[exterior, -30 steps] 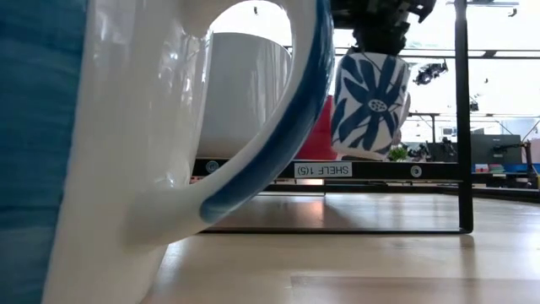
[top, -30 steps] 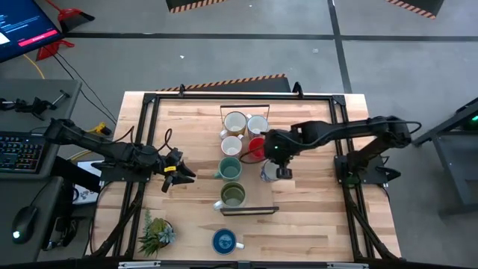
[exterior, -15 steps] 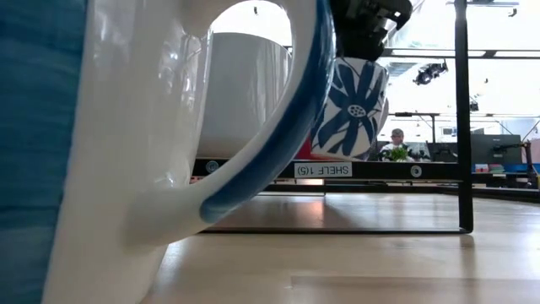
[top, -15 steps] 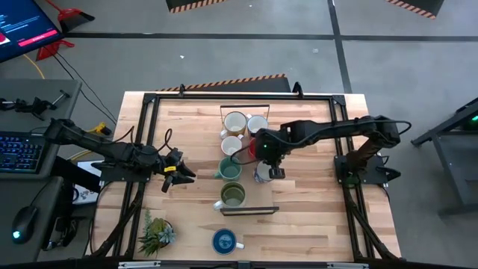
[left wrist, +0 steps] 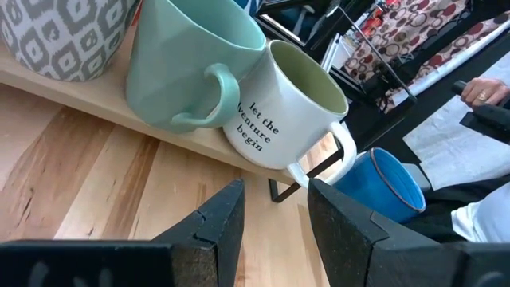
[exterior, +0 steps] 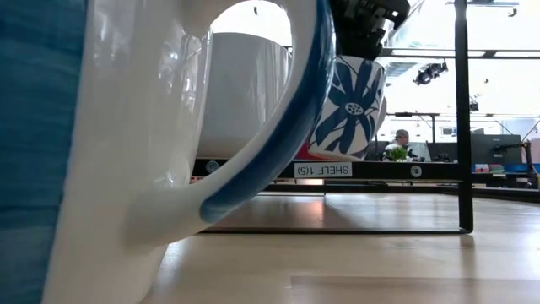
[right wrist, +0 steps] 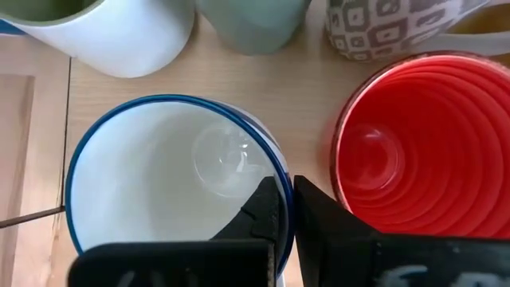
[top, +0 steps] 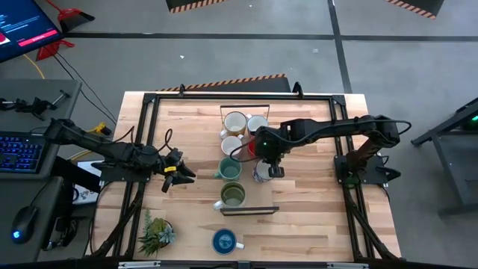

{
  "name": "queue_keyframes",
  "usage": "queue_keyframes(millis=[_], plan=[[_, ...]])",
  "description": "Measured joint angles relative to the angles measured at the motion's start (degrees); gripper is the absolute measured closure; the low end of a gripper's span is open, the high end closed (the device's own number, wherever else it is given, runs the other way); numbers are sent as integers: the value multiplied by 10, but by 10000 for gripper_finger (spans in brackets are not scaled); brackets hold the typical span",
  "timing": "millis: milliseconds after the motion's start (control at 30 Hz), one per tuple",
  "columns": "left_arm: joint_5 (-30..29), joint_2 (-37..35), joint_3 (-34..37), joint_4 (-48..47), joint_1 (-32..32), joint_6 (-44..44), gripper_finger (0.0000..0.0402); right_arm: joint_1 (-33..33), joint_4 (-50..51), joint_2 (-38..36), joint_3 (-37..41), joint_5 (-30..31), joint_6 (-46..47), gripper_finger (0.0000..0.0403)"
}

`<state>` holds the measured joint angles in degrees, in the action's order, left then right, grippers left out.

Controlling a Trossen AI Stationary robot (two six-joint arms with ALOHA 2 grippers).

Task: Place coffee mugs
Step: Put the white and blue patterned mug on the shelf

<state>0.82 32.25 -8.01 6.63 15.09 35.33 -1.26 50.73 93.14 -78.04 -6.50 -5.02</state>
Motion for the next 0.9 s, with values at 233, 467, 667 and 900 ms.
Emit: queue_keyframes(millis=[233,467,667,900], plan=[[0,0,0,0,0,0,273,0,-4,0,0,0,0,402],[0,0,0,0,0,2,273,0,-8,3,1,0,0,402],[1,0,0,-5,0,4,273,0,-8,9,1,0,0,402],[1,0,0,-10,0,6,273,0,-5,9,1,-1,3,379]])
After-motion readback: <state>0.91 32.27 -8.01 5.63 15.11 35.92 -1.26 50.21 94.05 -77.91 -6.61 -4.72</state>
